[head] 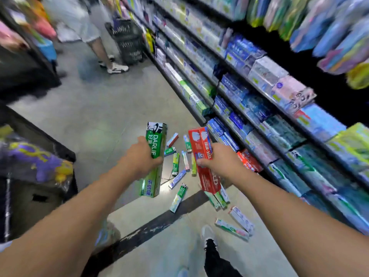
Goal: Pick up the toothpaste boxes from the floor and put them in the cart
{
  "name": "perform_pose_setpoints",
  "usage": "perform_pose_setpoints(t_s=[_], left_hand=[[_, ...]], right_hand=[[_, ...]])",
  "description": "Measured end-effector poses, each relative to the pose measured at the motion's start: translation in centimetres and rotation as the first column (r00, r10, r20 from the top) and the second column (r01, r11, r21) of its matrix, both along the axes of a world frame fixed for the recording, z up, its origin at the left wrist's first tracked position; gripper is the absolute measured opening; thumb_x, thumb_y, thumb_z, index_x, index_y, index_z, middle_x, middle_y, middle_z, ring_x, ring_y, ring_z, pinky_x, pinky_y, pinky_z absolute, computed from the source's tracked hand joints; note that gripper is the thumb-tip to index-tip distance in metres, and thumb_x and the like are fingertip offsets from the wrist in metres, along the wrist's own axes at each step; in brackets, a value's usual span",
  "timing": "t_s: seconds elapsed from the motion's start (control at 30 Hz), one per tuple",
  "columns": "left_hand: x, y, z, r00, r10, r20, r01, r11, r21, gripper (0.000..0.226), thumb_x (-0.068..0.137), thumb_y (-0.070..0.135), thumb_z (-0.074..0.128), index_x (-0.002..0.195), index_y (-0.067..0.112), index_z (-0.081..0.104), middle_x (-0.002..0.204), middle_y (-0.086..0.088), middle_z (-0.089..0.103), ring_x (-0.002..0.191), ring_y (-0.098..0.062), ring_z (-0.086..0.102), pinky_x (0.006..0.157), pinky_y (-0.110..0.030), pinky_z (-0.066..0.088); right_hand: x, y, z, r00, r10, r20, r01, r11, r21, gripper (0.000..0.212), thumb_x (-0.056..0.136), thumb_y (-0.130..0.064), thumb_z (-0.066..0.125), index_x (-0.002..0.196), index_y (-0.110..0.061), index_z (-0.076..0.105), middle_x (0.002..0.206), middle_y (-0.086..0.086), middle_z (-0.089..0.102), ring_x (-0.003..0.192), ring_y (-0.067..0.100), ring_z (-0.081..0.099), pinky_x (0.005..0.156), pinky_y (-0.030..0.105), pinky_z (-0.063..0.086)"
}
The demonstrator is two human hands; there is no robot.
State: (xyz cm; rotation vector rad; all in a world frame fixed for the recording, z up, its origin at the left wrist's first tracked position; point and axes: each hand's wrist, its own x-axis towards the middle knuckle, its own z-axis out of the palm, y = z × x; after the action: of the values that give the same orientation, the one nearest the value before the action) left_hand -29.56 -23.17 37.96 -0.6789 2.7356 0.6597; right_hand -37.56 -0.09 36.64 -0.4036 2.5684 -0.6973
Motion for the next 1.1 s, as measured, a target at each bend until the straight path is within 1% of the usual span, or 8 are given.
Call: perform_pose_setpoints(t_s=[0.2, 0.3, 0.4, 0.57, 0.63, 0.77, 0.9, 1.1], left_hand=[[-0.4, 7.4, 7.8, 0.967, -0.252, -0.049, 0.248, 0.966, -0.067, 0.051, 0.08, 0.047, 0.066, 0.109, 0.013, 0.043, 0.096, -0.009, 0.059, 0.076, -0.028, 0.06, 0.061, -0.034, 0.052], [-0.7, 12.8, 10.9, 0.923, -0.372, -0.093, 0.359, 0.924, -0.131, 0.05, 0.081, 0.048, 0.066, 0.111, 0.015, 0.044, 0.085, -0.001, 0.051, 0.075, -0.022, 0.052, 0.061, -0.028, 0.04], [-1.4, 19.2, 12.7, 0.888, -0.451, -0.089, 0.44, 0.89, -0.119, 0.048, 0.082, 0.046, 0.066, 0.11, 0.014, 0.044, 0.089, -0.003, 0.055, 0.076, -0.022, 0.053, 0.06, -0.03, 0.041], [-2.0, 33.6, 14.4, 0.805, -0.588, -0.085, 0.579, 0.808, -0.106, 0.05, 0.084, 0.047, 0.067, 0.103, 0.015, 0.033, 0.091, -0.005, 0.051, 0.077, -0.024, 0.053, 0.061, -0.031, 0.044], [-1.5, 40.5, 14.4, 0.75, -0.655, -0.088, 0.648, 0.755, -0.096, 0.051, 0.083, 0.047, 0.068, 0.104, 0.014, 0.035, 0.095, -0.008, 0.056, 0.079, -0.026, 0.06, 0.057, -0.032, 0.05], [1.5, 54.3, 13.8, 0.61, -0.788, -0.086, 0.788, 0.614, -0.031, 0.061, 0.083, 0.049, 0.069, 0.115, 0.01, 0.035, 0.092, -0.007, 0.057, 0.076, -0.023, 0.06, 0.062, -0.036, 0.052], [6.6, 66.9, 13.6, 0.431, -0.887, -0.167, 0.902, 0.428, 0.053, 0.064, 0.081, 0.043, 0.072, 0.12, 0.012, 0.033, 0.092, -0.005, 0.062, 0.079, -0.022, 0.062, 0.067, -0.032, 0.054], [15.6, 82.6, 14.5, 0.123, -0.984, -0.13, 0.991, 0.129, -0.039, 0.055, 0.083, 0.051, 0.064, 0.104, 0.012, 0.031, 0.084, -0.003, 0.052, 0.067, -0.021, 0.057, 0.05, -0.031, 0.04]], right_hand=[[3.3, 7.8, 7.2, 0.99, -0.137, -0.034, 0.134, 0.987, -0.084, 0.028, 0.076, -0.05, 0.077, 0.085, -0.028, 0.061, 0.098, 0.0, 0.073, 0.081, 0.015, 0.065, 0.064, 0.027, 0.046], [4.8, 12.8, 9.8, 0.976, -0.214, -0.038, 0.208, 0.971, -0.119, 0.029, 0.078, -0.049, 0.076, 0.093, -0.026, 0.064, 0.1, 0.0, 0.072, 0.08, 0.014, 0.064, 0.07, 0.029, 0.05], [6.2, 18.8, 11.9, 0.953, -0.301, -0.043, 0.293, 0.946, -0.138, 0.031, 0.079, -0.049, 0.075, 0.095, -0.024, 0.064, 0.101, 0.0, 0.072, 0.083, 0.015, 0.065, 0.075, 0.032, 0.052], [10.8, 32.3, 13.5, 0.859, -0.509, -0.058, 0.492, 0.85, -0.188, 0.025, 0.077, -0.047, 0.077, 0.088, -0.029, 0.063, 0.094, -0.004, 0.07, 0.075, 0.008, 0.06, 0.061, 0.024, 0.043], [13.7, 38.6, 13.7, 0.807, -0.588, -0.055, 0.57, 0.8, -0.187, 0.026, 0.077, -0.046, 0.077, 0.089, -0.026, 0.066, 0.091, -0.005, 0.07, 0.073, 0.007, 0.06, 0.056, 0.02, 0.039], [20.5, 50.8, 14.2, 0.695, -0.717, -0.056, 0.7, 0.693, -0.176, 0.033, 0.079, -0.046, 0.076, 0.101, -0.023, 0.068, 0.094, -0.004, 0.071, 0.087, 0.014, 0.067, 0.072, 0.029, 0.051], [28.5, 61.4, 14.6, 0.531, -0.843, -0.083, 0.831, 0.538, -0.142, 0.044, 0.078, -0.052, 0.075, 0.101, -0.016, 0.064, 0.094, -0.001, 0.069, 0.084, 0.016, 0.067, 0.07, 0.03, 0.052], [41.4, 72.8, 15.0, 0.287, -0.954, -0.084, 0.949, 0.295, -0.112, 0.028, 0.08, -0.049, 0.074, 0.074, -0.029, 0.054, 0.069, -0.01, 0.064, 0.06, -0.002, 0.06, 0.048, 0.013, 0.044]])
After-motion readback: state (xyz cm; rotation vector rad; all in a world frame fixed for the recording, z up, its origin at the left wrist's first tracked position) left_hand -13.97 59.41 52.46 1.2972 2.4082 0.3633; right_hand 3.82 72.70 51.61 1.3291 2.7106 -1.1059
